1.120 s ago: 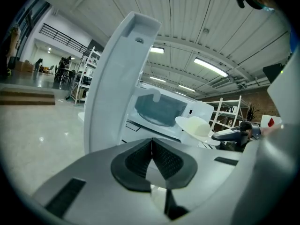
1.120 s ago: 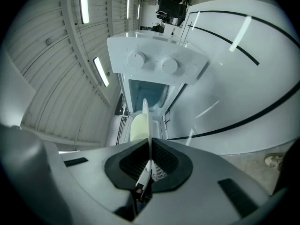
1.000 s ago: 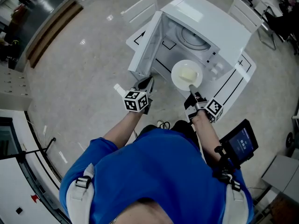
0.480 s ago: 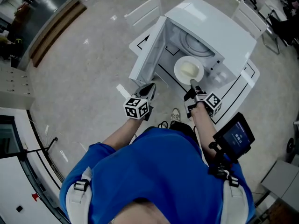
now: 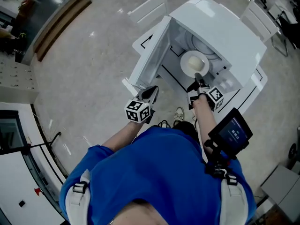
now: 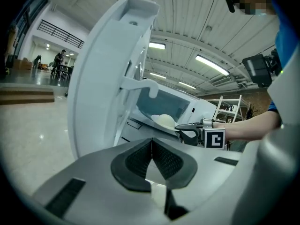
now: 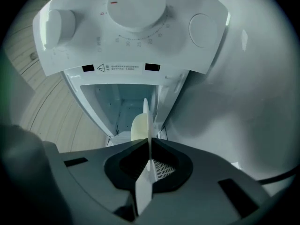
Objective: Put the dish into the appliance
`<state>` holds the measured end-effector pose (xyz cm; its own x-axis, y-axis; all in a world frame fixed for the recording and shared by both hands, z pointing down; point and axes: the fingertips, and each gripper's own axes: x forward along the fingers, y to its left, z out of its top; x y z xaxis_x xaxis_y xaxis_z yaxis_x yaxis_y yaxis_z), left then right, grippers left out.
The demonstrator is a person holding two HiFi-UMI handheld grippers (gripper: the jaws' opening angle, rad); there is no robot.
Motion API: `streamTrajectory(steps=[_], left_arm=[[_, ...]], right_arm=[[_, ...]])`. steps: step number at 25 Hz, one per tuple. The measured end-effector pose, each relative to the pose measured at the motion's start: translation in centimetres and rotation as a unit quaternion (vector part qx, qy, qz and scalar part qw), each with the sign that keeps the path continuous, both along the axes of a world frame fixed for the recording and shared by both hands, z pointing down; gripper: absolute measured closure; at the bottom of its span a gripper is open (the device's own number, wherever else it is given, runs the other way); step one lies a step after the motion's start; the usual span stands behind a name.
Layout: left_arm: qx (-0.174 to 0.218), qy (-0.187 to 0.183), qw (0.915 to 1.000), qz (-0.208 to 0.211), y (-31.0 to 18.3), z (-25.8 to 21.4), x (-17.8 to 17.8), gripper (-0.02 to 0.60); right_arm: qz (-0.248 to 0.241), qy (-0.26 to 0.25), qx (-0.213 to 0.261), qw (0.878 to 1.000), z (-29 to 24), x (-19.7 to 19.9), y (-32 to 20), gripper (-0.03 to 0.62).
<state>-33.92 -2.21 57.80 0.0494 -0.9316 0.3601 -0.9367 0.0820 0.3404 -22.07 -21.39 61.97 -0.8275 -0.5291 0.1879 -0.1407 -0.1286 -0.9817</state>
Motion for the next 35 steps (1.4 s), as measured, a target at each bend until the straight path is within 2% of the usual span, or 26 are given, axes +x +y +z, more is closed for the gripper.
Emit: streamTrajectory(steps=[5,25,35], left_arm=[[-0.006,0.001,1.0,-0.001,-1.7,1.3,-1.0,0.575],[-0.01,-0.009,0.9999,-0.005,-1.4,-0.8,-0.8,0.575],[-0.011,-0.01,0.9999,0.006,-2.5,-1.1,0.0,0.575]], right_arm=[[0.017,-0.004,-0.015,1.0,2.2,-1.9,-3.0,0.582],[0.076,-0.011,-0.02,0.997,0.3,-2.1,-5.0,0.582],[0.094,0.032,0.001,0.995,-0.1,-2.8,-5.6,0.582]])
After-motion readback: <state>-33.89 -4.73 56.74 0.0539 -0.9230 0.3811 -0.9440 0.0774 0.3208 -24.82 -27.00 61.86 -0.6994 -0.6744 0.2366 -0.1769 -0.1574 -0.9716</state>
